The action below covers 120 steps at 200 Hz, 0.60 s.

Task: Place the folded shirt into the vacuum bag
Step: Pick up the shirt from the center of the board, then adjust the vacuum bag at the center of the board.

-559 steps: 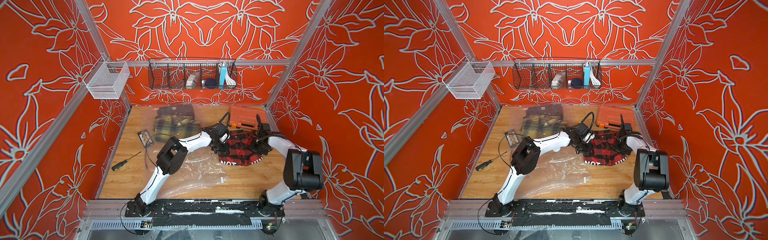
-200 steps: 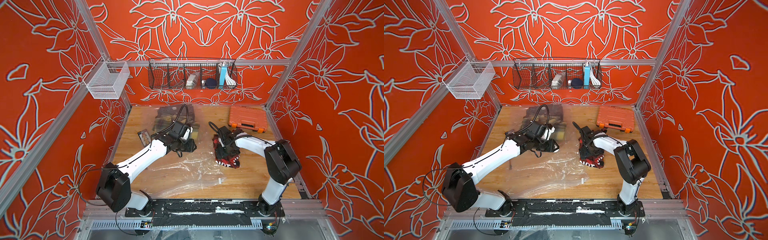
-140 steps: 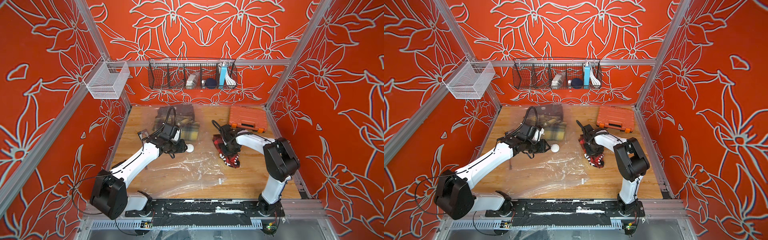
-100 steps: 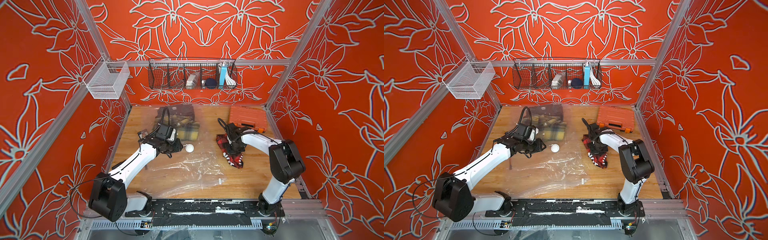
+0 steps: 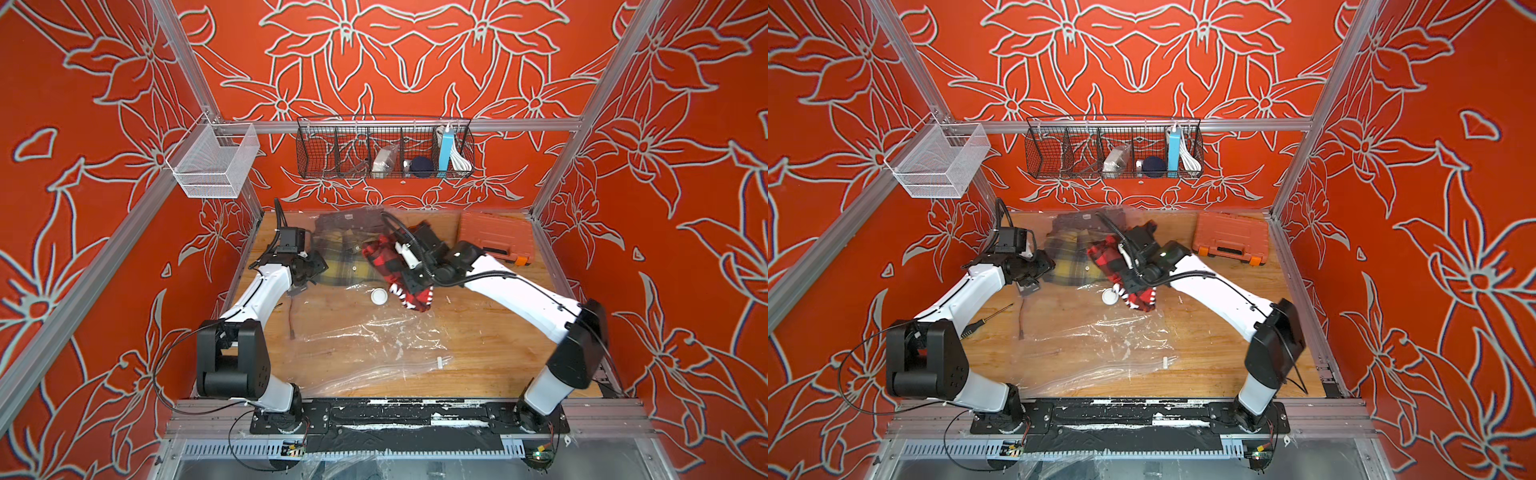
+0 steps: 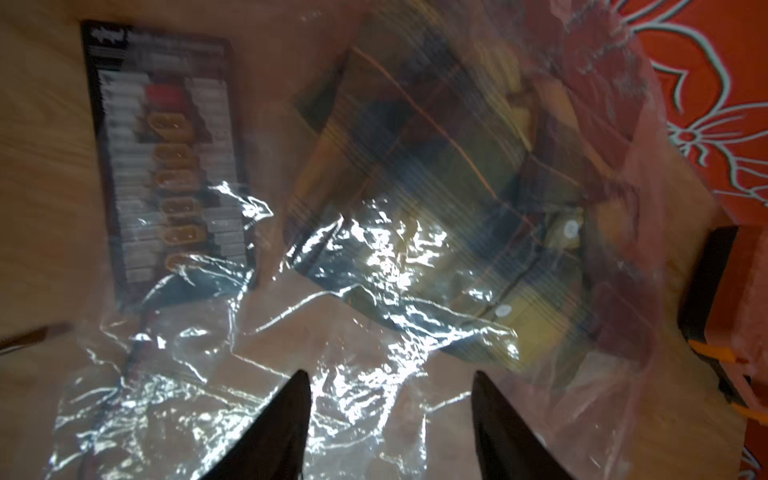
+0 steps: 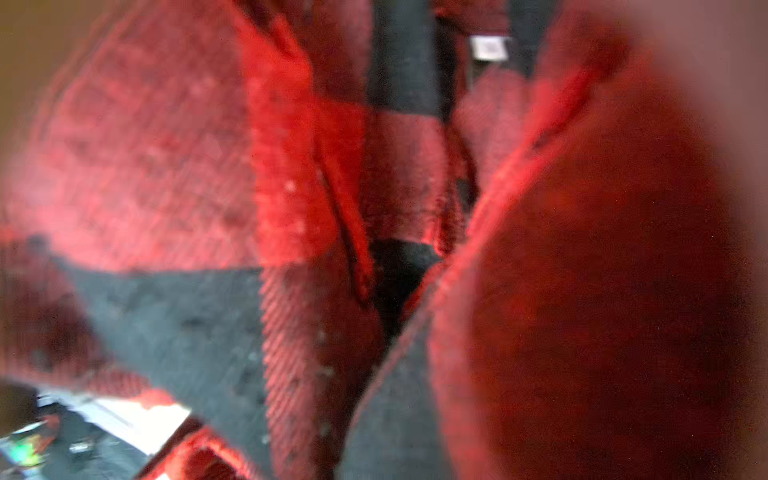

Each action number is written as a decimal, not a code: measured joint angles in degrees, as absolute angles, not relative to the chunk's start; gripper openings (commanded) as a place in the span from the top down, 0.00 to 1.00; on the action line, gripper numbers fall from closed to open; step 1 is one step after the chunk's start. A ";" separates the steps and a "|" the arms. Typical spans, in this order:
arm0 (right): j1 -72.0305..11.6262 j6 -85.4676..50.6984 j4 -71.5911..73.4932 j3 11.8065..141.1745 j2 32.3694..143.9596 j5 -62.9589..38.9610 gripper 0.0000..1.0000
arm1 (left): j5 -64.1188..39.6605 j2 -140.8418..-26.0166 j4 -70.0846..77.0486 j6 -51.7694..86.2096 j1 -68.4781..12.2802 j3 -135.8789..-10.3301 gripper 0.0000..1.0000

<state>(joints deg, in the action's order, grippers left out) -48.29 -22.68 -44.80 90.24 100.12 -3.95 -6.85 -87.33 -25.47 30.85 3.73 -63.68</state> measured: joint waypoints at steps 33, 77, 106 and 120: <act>-47.31 -24.75 -41.78 89.78 110.45 -7.44 1.00 | -6.46 -94.13 -19.88 30.48 4.86 -65.98 0.36; -44.64 -25.45 -39.24 85.25 112.07 -9.28 1.00 | -8.47 -105.47 -15.33 29.78 4.82 -70.24 0.36; -41.47 -26.33 -37.78 81.08 110.78 -11.25 1.00 | -10.76 -109.65 -13.21 30.17 4.32 -71.26 0.37; -39.42 -26.63 -37.32 79.85 110.30 -12.27 1.00 | -11.22 -110.87 -12.10 30.57 3.27 -71.96 0.37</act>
